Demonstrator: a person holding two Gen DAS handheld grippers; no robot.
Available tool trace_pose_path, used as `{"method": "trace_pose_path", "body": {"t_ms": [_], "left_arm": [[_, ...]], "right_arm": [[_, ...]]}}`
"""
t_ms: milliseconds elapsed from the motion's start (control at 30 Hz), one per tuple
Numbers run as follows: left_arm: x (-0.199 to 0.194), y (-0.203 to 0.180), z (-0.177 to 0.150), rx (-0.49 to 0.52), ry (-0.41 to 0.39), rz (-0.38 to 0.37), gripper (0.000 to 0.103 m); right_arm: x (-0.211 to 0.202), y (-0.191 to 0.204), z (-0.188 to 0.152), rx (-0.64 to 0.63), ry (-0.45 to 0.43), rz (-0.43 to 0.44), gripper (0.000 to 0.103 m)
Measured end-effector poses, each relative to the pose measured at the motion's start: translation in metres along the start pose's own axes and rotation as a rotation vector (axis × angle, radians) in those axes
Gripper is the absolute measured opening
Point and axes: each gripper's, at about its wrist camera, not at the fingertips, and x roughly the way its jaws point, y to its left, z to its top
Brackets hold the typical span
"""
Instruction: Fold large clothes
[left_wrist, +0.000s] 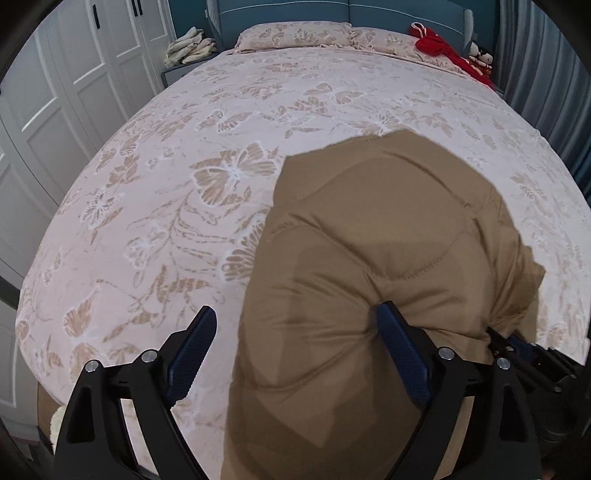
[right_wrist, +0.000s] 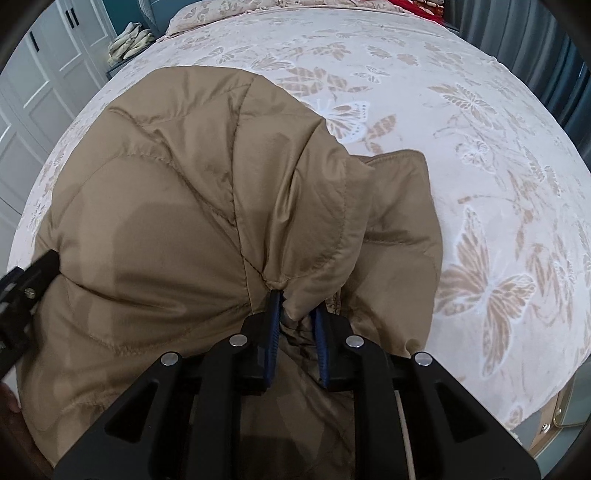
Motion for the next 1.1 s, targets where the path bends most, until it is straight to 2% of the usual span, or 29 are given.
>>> {"method": "trace_pose_path", "body": {"t_ms": [233, 567, 1100], "left_arm": [[0.027, 0.005, -0.01, -0.06, 0.006, 0.01, 0.097], [0.034, -0.007, -0.019, -0.023, -0.047, 0.08, 0.097], [0.041, -0.015, -0.022, -0.022, -0.071, 0.112, 0.097]], "right_arm": [[0.007, -0.001, -0.002, -0.005, -0.027, -0.001, 0.017], [0.014, -0.001, -0.006, -0.002, -0.069, 0.005, 0.017], [0.017, -0.003, -0.01, 0.006, -0.095, 0.018, 0.017]]}}
